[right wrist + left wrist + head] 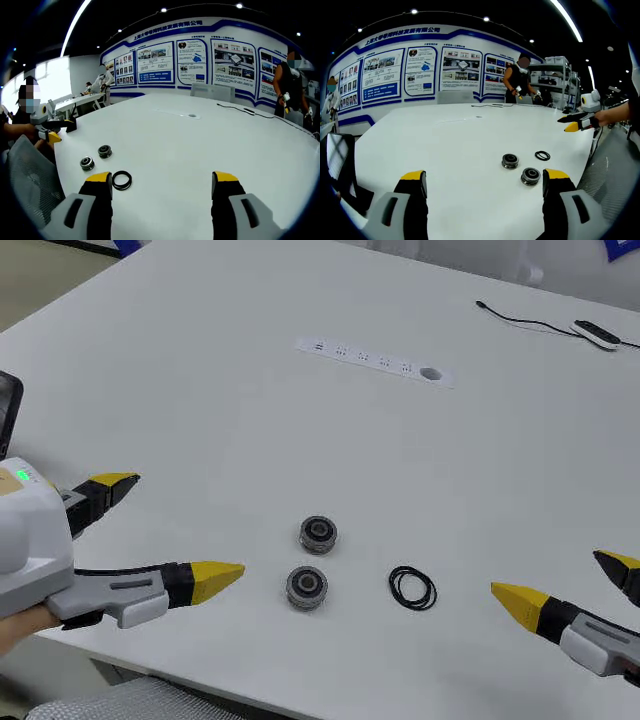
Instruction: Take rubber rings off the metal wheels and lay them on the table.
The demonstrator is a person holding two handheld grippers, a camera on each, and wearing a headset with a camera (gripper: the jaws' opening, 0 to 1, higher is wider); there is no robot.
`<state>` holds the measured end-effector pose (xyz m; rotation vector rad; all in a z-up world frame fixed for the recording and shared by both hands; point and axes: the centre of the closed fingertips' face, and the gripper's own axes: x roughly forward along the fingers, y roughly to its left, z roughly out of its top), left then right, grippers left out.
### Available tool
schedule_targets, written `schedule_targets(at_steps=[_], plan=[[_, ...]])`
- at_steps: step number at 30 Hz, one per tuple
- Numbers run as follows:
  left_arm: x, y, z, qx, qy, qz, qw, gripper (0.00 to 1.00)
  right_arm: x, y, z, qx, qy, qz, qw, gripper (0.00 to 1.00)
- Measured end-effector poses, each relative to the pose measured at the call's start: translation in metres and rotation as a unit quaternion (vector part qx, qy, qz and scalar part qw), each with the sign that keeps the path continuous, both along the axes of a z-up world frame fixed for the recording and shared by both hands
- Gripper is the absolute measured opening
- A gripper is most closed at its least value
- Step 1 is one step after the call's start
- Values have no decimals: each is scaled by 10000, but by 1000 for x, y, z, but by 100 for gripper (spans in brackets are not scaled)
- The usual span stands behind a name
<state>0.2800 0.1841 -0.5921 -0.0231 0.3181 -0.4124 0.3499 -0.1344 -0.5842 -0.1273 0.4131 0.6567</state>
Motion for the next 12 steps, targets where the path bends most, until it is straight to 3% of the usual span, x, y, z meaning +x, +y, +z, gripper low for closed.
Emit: schedule_targets(at_steps=[5,12], plan=[[-1,0,-2,25,24,-8,10000,100,3,-4,0,157,91,-151,9997,84],[3,4,2,11,-39,49,10000,100,4,-6,0,-16,63,-118,9999,85]])
